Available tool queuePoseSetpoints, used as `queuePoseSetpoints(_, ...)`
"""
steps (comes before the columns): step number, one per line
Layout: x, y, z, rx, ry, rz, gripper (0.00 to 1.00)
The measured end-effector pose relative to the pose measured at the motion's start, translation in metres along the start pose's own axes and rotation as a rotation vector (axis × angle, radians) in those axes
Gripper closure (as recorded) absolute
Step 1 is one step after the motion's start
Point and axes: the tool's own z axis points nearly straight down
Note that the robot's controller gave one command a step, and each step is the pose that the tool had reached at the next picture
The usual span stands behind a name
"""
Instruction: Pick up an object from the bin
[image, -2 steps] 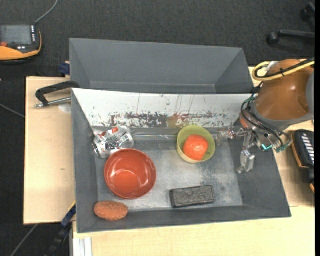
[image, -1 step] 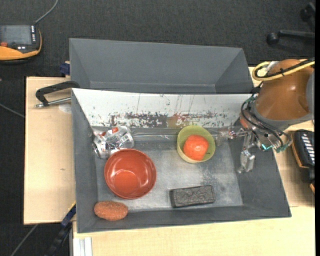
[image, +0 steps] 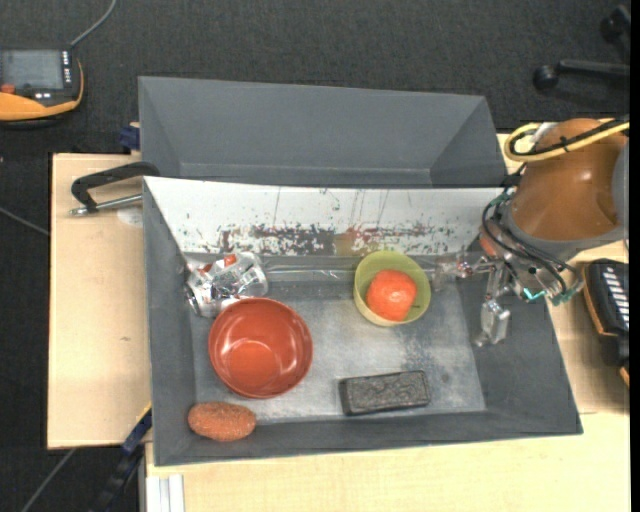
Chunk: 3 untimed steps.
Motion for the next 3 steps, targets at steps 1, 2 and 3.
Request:
queuePoseSetpoints(1,-0.051,0.048,0.051,-0.003,-0.004,-0.033,0.00)
queuePoseSetpoints(2,-0.049,0.045,0.049,0.000,-0.004,-0.029,1.00)
queuePoseSetpoints(3,-0.068,0.106,-0.023,0.001,-0.016,-0.052,1.00)
